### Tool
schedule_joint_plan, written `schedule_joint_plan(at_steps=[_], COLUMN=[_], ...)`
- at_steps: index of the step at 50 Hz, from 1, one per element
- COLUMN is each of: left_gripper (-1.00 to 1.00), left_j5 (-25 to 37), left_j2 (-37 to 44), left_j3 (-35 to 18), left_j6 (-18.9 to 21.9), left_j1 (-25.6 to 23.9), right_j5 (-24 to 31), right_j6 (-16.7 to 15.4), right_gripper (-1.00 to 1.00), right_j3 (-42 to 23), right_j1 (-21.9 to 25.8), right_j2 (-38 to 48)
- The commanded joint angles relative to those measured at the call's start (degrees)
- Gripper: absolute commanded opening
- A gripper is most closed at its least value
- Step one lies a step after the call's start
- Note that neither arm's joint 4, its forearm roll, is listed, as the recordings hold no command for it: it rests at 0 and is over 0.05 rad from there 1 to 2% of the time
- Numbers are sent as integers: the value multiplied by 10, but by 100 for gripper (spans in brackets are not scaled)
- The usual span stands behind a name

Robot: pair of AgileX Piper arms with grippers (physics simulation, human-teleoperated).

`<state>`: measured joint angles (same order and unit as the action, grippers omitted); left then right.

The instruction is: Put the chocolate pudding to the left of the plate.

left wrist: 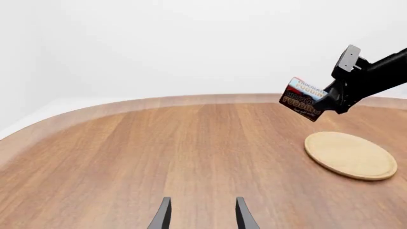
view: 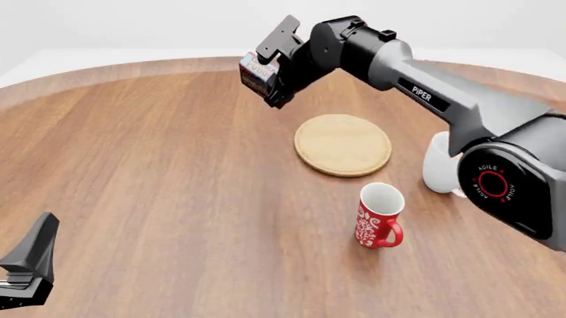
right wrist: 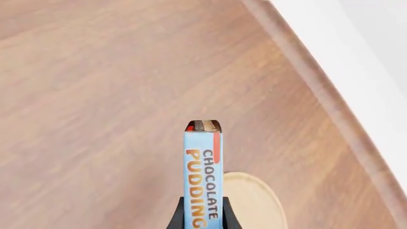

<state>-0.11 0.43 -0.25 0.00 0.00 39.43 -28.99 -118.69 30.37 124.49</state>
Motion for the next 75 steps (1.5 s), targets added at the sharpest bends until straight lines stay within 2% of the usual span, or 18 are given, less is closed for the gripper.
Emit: schedule_joint_plan(at_steps=[1,12,26,32,38,53,64,71,75], left_gripper=[100,100,100,100,100,100,100,100,100], left_j5=[0,0,0,0,0,0,0,0,0], left_j2=[0,0,0,0,0,0,0,0,0], left_j3=[0,0,0,0,0,0,0,0,0], left_j6=[0,0,0,0,0,0,0,0,0], left_j1=[0,0,0,0,0,0,0,0,0], right_j5=[40,66,61,73,70,109,101,105,122], right_j6=[6,11,20,21,26,33,39,40,41], right_gripper=[-100,-100,-100,-100,-100,-100,-100,-100,-100], right_j3=[-112,-181,-192,-229,-234,-330,-319,-330,-364], right_j1=[-7,-11,-12,-12,-9,-5,-4,-6,-9], right_j2=[84,150,184,220,238,312,318,327,347])
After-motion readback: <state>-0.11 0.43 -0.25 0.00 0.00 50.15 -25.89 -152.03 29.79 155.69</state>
